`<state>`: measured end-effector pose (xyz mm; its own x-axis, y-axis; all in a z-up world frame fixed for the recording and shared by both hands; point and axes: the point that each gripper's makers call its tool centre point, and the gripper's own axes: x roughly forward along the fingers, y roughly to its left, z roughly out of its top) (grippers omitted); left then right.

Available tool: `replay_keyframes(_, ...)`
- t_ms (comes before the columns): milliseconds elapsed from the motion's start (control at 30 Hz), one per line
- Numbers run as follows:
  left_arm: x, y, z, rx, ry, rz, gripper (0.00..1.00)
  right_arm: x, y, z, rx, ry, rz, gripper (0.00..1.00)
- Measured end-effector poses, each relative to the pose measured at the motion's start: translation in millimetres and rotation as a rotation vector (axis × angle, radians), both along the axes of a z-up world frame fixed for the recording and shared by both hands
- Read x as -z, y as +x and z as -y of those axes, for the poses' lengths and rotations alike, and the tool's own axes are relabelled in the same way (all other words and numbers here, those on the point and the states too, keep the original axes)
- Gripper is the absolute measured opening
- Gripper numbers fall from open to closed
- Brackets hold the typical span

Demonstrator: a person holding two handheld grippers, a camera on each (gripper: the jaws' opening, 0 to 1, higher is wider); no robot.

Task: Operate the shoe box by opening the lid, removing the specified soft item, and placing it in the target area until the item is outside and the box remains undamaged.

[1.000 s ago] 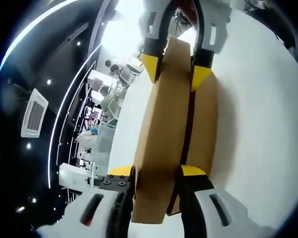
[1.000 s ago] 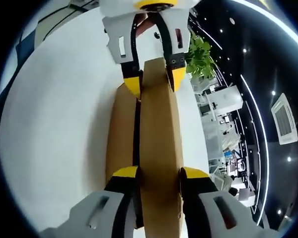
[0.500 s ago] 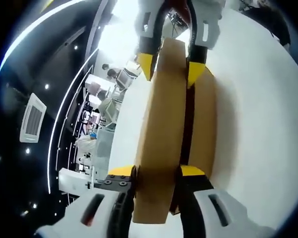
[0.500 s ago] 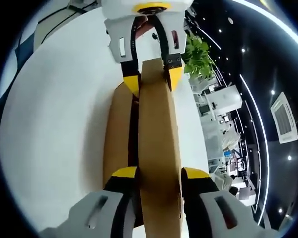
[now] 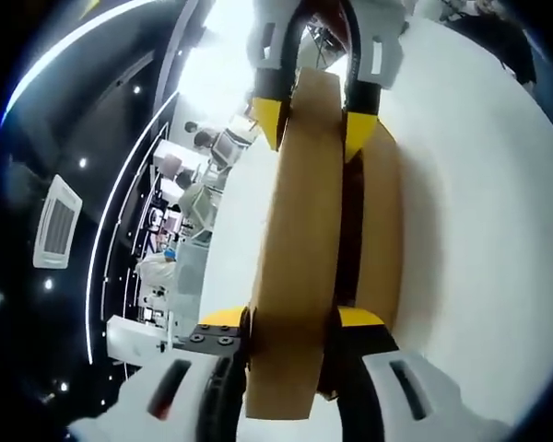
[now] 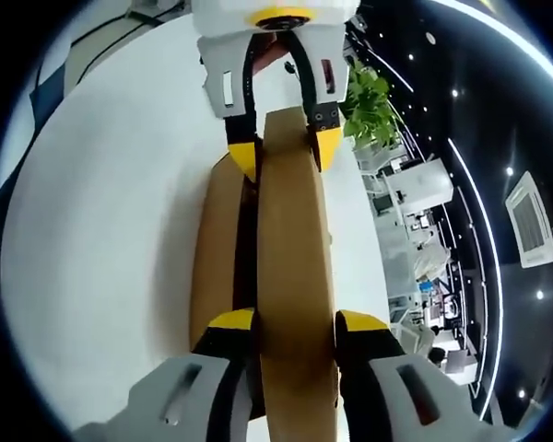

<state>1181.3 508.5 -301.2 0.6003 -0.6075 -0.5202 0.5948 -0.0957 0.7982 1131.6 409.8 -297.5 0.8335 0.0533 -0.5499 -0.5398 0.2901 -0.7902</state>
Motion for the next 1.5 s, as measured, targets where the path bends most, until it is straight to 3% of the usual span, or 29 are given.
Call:
replay_keyframes(1100, -17.8, -0.1, 2.9, -0.034, -0.019, -0.016, 0.34, -13.5, 0.5, 2.5, -0.015, 0.035, -0.117, 0.32)
replay_keyframes(1300, -14.9, -0.8, 2.8, -0.022, 0.004, -0.04, 0.38, -13.9, 0.9, 2.4, -0.021, 0.043, -0.134, 0.32)
replay_keyframes(1500, -19.8, 2.1, 3.5, 0.019, 0.018, -0.038, 0.33, -17.4, 2.3, 3.3, -0.02, 0.048, -0.145, 0.32)
